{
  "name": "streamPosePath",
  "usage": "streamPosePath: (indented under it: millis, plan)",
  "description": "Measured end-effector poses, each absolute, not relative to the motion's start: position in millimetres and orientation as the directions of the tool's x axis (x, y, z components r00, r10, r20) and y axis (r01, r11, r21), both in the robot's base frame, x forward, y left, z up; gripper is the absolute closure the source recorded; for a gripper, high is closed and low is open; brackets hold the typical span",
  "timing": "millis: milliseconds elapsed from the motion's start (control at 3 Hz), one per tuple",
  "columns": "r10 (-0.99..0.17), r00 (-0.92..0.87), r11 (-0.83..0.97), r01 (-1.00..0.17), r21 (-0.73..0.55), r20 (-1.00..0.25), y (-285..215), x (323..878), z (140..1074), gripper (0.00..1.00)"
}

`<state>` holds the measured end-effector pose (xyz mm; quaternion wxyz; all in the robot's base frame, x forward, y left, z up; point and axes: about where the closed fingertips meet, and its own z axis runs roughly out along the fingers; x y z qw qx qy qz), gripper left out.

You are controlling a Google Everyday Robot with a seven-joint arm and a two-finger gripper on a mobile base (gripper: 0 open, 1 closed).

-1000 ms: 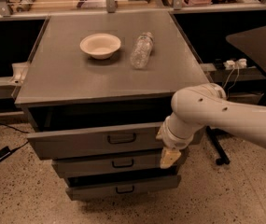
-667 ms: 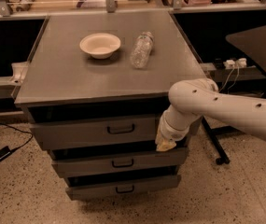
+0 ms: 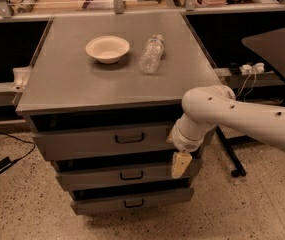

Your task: Close top drawer

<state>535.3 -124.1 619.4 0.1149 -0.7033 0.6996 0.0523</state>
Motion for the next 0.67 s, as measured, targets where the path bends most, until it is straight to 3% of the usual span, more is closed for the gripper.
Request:
streamPosePath:
  millis: [333, 667]
  plan:
    - [-0.972, 0.016, 0.005, -0.996, -0.088, -0.234, -124.0, 535.3, 619.4, 0.00]
    - [-0.972, 0.016, 0.005, -0.996, -0.088, -0.234, -124.0, 535.3, 619.4, 0.00]
